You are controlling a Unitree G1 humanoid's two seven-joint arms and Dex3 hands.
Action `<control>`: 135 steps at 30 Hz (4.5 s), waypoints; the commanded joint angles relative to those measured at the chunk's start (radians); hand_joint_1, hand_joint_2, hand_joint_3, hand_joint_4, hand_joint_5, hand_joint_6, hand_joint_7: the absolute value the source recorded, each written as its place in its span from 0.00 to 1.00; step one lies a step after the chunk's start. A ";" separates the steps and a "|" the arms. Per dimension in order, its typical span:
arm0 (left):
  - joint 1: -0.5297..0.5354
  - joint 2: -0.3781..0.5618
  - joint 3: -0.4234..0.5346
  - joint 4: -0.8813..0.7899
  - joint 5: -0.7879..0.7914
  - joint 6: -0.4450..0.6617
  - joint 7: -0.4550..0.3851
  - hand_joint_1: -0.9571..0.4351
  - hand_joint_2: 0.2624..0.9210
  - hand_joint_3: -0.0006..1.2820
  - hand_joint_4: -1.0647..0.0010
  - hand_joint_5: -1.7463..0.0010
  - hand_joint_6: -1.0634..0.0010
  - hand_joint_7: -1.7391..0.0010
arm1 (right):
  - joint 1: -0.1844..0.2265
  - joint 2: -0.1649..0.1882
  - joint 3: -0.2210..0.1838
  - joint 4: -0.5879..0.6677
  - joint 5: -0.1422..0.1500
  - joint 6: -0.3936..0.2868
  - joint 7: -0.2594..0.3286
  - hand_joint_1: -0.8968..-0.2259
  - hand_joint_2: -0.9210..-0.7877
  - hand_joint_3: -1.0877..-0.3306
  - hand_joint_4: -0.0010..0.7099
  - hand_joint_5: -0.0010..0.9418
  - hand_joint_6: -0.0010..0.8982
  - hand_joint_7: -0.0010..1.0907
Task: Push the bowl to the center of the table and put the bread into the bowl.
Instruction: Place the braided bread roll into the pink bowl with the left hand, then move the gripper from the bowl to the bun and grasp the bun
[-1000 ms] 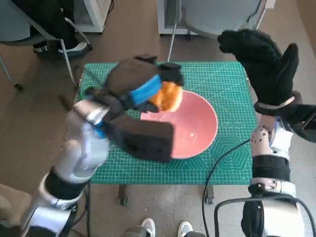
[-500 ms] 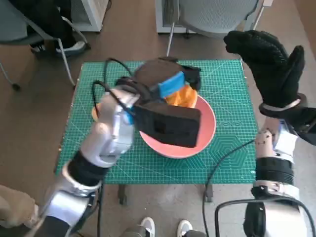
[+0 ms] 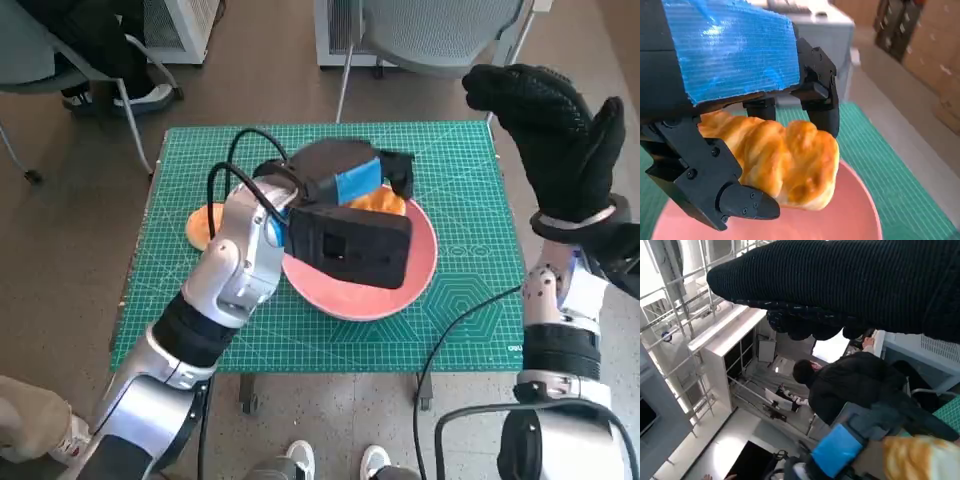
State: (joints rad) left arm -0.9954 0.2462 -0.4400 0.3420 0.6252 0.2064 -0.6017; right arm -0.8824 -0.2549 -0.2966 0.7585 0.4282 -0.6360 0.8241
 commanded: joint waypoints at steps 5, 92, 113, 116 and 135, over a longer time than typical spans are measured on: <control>-0.013 0.037 -0.006 -0.038 0.000 0.057 -0.082 0.57 0.83 0.13 0.98 0.97 0.79 0.96 | 0.021 0.001 0.008 0.003 -0.005 0.013 -0.010 0.27 0.00 0.39 0.43 0.00 0.42 0.02; 0.159 0.350 0.101 0.103 0.035 0.062 0.047 0.49 0.71 0.00 1.00 1.00 0.85 1.00 | -0.013 -0.010 0.009 0.048 0.021 0.036 0.036 0.26 0.00 0.40 0.43 0.00 0.42 0.02; -0.005 0.229 -0.047 0.547 0.101 0.033 0.140 0.44 0.73 0.00 1.00 1.00 0.84 1.00 | -0.003 -0.016 0.006 0.024 0.019 0.053 0.030 0.26 0.00 0.41 0.44 0.00 0.42 0.02; -0.020 0.208 -0.059 0.600 0.103 0.035 0.157 0.44 0.73 0.00 1.00 1.00 0.84 1.00 | 0.000 -0.017 0.005 0.017 0.021 0.062 0.028 0.26 0.00 0.42 0.44 0.00 0.42 0.02; -0.064 0.132 -0.089 0.814 0.102 0.028 0.301 0.60 0.81 0.02 0.74 0.95 0.74 0.98 | 0.029 -0.021 0.006 -0.044 0.016 0.079 0.014 0.28 0.00 0.44 0.44 0.00 0.42 0.02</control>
State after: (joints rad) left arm -1.0367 0.3870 -0.5206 1.1312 0.7218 0.2332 -0.3262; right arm -0.8812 -0.2701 -0.2925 0.7226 0.4481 -0.5666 0.8451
